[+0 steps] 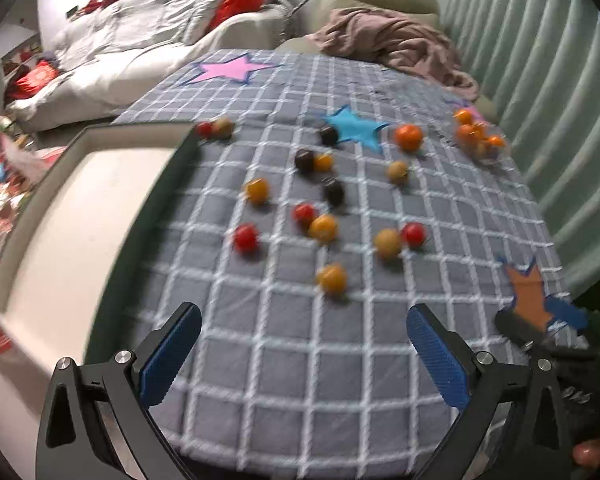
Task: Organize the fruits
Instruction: 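Move both open tools over the scattered fruits on the tablecloth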
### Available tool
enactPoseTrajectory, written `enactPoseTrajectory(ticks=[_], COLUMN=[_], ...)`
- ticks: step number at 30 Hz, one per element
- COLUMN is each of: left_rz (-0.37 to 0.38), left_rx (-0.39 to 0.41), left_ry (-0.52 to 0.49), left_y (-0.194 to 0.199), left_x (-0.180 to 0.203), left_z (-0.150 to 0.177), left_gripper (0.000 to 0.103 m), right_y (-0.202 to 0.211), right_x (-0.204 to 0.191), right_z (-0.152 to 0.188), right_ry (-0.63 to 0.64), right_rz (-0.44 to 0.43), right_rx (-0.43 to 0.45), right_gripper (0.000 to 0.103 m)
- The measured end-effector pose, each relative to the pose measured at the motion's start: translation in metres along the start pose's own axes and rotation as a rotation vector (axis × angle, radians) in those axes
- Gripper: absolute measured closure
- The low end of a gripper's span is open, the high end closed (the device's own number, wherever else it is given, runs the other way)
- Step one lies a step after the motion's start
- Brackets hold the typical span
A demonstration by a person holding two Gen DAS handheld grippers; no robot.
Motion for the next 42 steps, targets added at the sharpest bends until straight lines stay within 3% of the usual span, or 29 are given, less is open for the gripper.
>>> enactPoseTrajectory(ticks=[8,42], left_rz=[-0.074,-0.103], left_rx=[-0.008,-0.052], left_ry=[-0.001,0.017], left_y=[0.019,0.02], left_x=[-0.028,-0.041], left_z=[0.013,0.021], left_gripper=[0.0,0.0], right_y=[0.016,0.023], right_x=[-0.031,-0.047], right_z=[-0.011,-0.015], right_ry=[0.035,0.069], right_rz=[-0.038,-0.047], right_rx=[-0.012,-0.03], right_gripper=[0.0,0.0])
Point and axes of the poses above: each gripper's, at about its wrist camera, not at the fingertips, and y roughly against the way its jaws point, x to its right, z to its underside, the point moved 7 cm from there along -y, roughly the way its jaws point, and after that the axes turned 14 degrees about y, right-handed, at the moved point
